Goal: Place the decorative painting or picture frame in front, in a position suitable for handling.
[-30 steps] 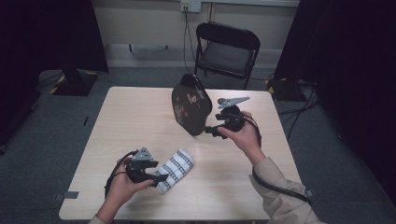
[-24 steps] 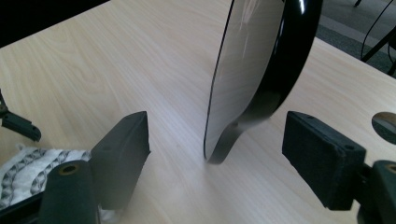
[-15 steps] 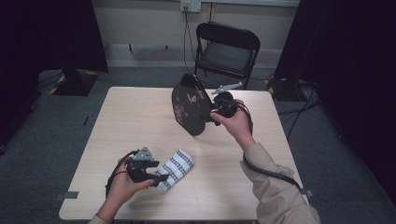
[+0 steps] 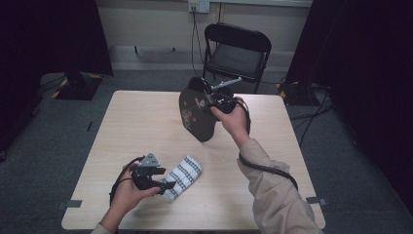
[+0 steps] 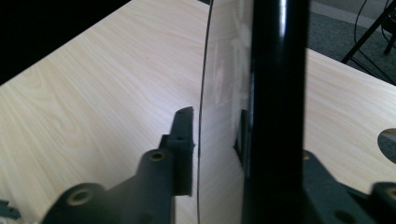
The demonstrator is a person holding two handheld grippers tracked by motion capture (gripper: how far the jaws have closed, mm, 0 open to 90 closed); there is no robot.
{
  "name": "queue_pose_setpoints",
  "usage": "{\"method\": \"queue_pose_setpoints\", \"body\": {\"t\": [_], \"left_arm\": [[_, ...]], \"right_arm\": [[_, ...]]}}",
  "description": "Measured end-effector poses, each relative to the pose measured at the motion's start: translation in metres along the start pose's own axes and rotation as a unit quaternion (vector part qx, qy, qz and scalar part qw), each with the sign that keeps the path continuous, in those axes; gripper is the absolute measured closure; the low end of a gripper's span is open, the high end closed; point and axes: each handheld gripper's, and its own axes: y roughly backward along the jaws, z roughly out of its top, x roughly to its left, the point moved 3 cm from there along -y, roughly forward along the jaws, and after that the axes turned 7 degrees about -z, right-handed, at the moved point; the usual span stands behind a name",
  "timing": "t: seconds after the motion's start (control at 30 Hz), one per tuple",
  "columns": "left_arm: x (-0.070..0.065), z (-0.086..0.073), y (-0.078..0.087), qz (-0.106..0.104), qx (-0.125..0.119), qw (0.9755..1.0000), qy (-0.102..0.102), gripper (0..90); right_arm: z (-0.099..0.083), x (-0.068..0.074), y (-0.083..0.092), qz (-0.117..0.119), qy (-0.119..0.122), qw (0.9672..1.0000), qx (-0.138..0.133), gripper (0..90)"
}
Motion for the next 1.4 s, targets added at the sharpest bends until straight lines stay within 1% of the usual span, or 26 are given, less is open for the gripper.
{"method": "queue_pose_setpoints", "body": {"t": [0.03,0.1,0.13,0.23,0.37,0.43,0.47,0.5,0.53,0.6,0.67,0.93,1.0,1.07,1.1,1.13,1.2,1.23,1.3,1.33,1.37,1.4], "left_arm": [[0.0,0.0,0.001,0.001,0.0,1.0,0.0,30.4],[0.0,0.0,0.002,0.003,0.0,1.0,0.0,30.4],[0.001,0.0,0.003,0.002,-0.003,1.0,-0.001,30.4],[0.0,0.001,0.004,0.002,-0.002,1.0,-0.003,30.5],[0.0,0.002,0.003,0.002,-0.002,1.0,-0.006,30.5],[0.0,0.002,0.003,0.003,-0.003,1.0,-0.005,30.6],[0.0,0.002,0.004,0.004,-0.003,1.0,-0.005,30.6],[0.0,0.002,0.004,0.004,-0.003,1.0,-0.005,30.6],[0.0,0.003,0.004,0.004,-0.005,1.0,-0.005,30.6],[0.0,0.003,0.005,0.006,-0.005,1.0,-0.005,30.7],[0.0,0.003,0.005,0.007,-0.005,0.9999,-0.006,30.7],[-0.003,0.006,0.003,0.01,-0.002,0.9999,-0.011,30.7],[-0.004,0.007,0.001,0.011,-0.002,0.9999,-0.012,30.7],[-0.005,0.008,0.0,0.011,0.001,0.9998,-0.015,30.6],[-0.005,0.008,0.0,0.011,0.001,0.9998,-0.015,30.6],[-0.006,0.009,-0.001,0.013,0.002,0.9998,-0.014,30.6],[-0.006,0.009,-0.002,0.013,0.002,0.9998,-0.013,30.4],[-0.007,0.009,-0.002,0.014,0.005,0.9998,-0.015,30.4],[-0.007,0.01,-0.003,0.015,0.004,0.9998,-0.015,30.4],[-0.008,0.01,-0.003,0.014,0.003,0.9998,-0.015,30.4],[-0.009,0.01,-0.004,0.016,0.007,0.9997,-0.016,30.4],[-0.009,0.01,-0.004,0.017,0.008,0.9997,-0.015,30.4]], "right_arm": [[0.0,-0.001,0.0,-0.005,-0.006,1.0,0.0,79.8],[-0.001,-0.003,0.0,-0.004,-0.018,0.9998,-0.005,81.0],[-0.001,-0.003,0.001,-0.002,-0.021,0.9998,-0.004,81.1],[-0.003,-0.001,0.002,-0.007,-0.027,0.9996,-0.01,81.4],[-0.003,0.002,0.005,-0.022,-0.023,0.9991,-0.027,81.6],[-0.005,0.0,0.008,-0.026,-0.033,0.9986,-0.031,81.6],[-0.005,-0.002,0.009,-0.027,-0.036,0.9983,-0.037,81.6],[-0.005,-0.002,0.009,-0.027,-0.036,0.9983,-0.037,81.6],[-0.007,-0.006,0.014,-0.029,-0.041,0.9976,-0.046,81.7],[-0.009,-0.009,0.019,-0.025,-0.049,0.9971,-0.052,81.7],[-0.012,-0.011,0.025,-0.022,-0.051,0.9969,-0.055,81.6],[-0.038,-0.015,0.054,-0.022,-0.052,0.9966,-0.059,81.7],[-0.045,-0.014,0.061,-0.024,-0.048,0.9967,-0.061,81.6],[-0.052,-0.013,0.069,-0.022,-0.05,0.9963,-0.066,81.7],[-0.052,-0.013,0.069,-0.022,-0.05,0.9963,-0.066,81.7],[-0.059,-0.011,0.076,-0.024,-0.048,0.9961,-0.069,81.6],[-0.067,-0.008,0.083,-0.028,-0.041,0.9964,-0.069,81.6],[-0.07,-0.007,0.086,-0.028,-0.041,0.9963,-0.07,81.6],[-0.077,-0.005,0.092,-0.027,-0.045,0.996,-0.073,81.6],[-0.077,-0.005,0.092,-0.027,-0.045,0.996,-0.073,81.6],[-0.085,-0.005,0.097,-0.028,-0.049,0.9955,-0.076,81.6],[-0.088,-0.005,0.099,-0.029,-0.05,0.9952,-0.078,81.6]]}}
